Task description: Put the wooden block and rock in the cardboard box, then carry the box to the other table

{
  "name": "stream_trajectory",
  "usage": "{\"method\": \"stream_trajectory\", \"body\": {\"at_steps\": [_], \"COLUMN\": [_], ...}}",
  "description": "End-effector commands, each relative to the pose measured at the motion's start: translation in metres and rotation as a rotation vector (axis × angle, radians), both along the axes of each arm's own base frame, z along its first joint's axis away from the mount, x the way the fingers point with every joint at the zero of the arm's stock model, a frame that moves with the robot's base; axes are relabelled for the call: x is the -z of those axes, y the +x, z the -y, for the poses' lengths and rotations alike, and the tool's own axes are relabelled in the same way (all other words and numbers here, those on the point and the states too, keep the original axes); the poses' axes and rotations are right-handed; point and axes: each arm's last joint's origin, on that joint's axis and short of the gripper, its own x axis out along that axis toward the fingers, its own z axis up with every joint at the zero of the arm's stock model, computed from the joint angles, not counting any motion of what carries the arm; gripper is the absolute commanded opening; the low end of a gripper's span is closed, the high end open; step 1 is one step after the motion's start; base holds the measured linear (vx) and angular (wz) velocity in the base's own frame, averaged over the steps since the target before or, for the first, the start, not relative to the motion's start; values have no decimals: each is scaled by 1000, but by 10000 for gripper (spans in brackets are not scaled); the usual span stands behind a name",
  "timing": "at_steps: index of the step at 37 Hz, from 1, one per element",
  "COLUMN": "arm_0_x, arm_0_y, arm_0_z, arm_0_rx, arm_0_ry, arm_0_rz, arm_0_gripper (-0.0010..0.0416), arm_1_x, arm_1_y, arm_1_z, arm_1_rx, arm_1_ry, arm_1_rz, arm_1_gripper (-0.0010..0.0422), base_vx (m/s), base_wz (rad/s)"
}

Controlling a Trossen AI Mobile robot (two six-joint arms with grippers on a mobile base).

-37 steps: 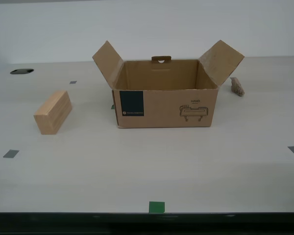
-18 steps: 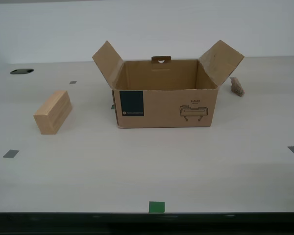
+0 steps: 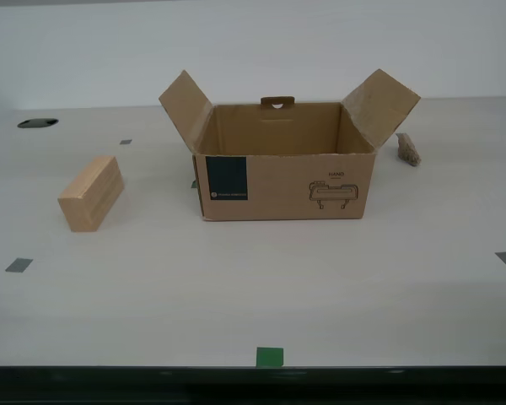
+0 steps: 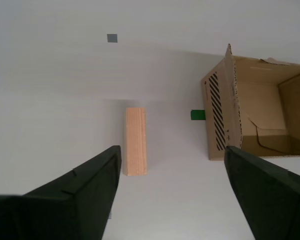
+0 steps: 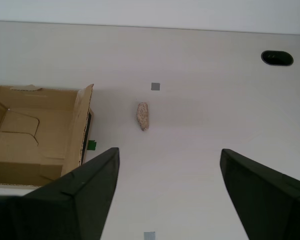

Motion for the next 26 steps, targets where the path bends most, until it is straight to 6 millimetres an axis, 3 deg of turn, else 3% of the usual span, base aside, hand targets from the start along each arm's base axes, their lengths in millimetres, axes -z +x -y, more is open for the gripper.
{"method": "stream_trajectory", "body": {"at_steps": [1,5,7,13,19,22,26], "arm_0_x": [0,-1,-1,-1,-1,-1,-2], "arm_0_y": [0,0,0,0,1,1,1], "arm_0_z": [0,0,0,0,1,1,1], "arm_0_rx": [-2,-2,-3,-28,-1,-1,-1], "arm_0_ry": [2,3,1,-29,-58,-58,-57], "arm_0_rz": [4,7,7,7,13,16,24], "arm_0_gripper": [336,400,404,375,405,390,380], "arm_1_x": [-1,-1,-1,-1,-1,-1,-1], "arm_1_y": [0,0,0,0,0,0,0], "arm_1_z": [1,1,1,1,1,1,1], "arm_1_rx": [21,23,23,42,49,49,49], "arm_1_ry": [-23,-24,-23,-9,-4,-4,-3], "arm_1_rz": [8,10,10,16,17,17,17], "arm_1_gripper": [328,387,411,370,388,405,391], "base_vx": [0,0,0,0,0,0,0], "base_wz": [0,0,0,0,0,0,0]}}
